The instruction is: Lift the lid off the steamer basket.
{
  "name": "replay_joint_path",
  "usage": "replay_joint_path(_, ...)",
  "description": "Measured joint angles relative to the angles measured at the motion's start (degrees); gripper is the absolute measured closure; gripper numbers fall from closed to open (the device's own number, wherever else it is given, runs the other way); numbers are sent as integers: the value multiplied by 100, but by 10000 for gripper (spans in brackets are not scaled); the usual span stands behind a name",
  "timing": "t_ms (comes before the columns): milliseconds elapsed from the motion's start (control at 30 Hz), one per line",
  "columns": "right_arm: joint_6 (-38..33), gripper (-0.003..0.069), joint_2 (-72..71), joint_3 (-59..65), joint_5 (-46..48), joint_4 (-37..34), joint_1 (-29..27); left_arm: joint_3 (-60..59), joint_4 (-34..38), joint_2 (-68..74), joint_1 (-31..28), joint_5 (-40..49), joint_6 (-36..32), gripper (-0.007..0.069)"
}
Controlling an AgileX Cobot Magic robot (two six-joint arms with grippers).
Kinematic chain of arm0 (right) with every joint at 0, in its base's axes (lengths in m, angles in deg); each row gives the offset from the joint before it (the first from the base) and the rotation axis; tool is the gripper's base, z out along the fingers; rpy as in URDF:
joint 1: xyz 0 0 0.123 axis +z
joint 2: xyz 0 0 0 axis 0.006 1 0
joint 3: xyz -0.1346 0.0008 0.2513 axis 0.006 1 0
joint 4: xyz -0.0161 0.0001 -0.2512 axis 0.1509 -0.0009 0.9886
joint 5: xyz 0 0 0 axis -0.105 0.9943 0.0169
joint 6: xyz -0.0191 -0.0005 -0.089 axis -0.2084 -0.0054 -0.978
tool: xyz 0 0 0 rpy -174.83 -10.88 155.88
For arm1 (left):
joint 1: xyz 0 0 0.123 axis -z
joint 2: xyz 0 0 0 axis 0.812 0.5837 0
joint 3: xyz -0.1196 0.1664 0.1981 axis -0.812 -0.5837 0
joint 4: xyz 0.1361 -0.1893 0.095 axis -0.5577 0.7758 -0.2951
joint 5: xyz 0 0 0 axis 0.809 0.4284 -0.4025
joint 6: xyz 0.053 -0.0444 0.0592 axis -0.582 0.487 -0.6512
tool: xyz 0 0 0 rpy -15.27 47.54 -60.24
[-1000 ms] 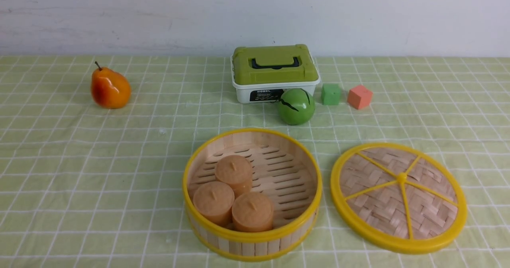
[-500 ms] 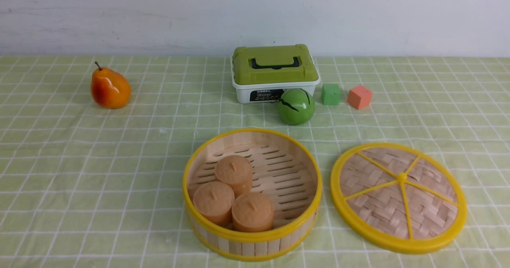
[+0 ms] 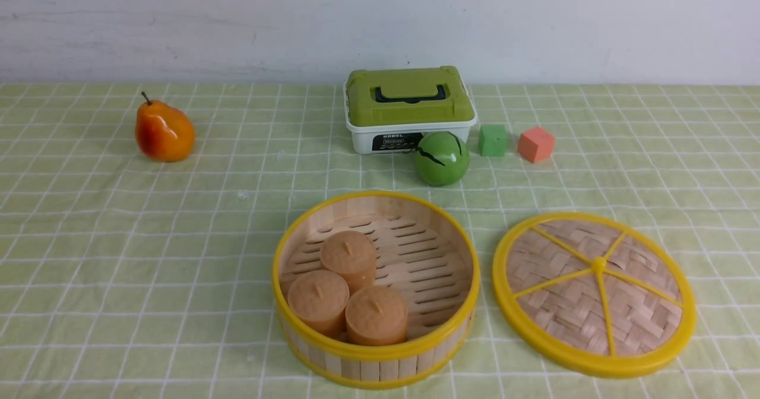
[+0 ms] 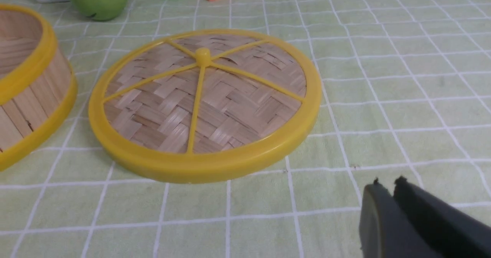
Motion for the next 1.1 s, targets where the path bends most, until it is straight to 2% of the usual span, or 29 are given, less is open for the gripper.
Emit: replay_joint_path(1100, 4, 594, 0, -5, 23, 0, 0, 0, 0, 0, 0, 0, 0, 386)
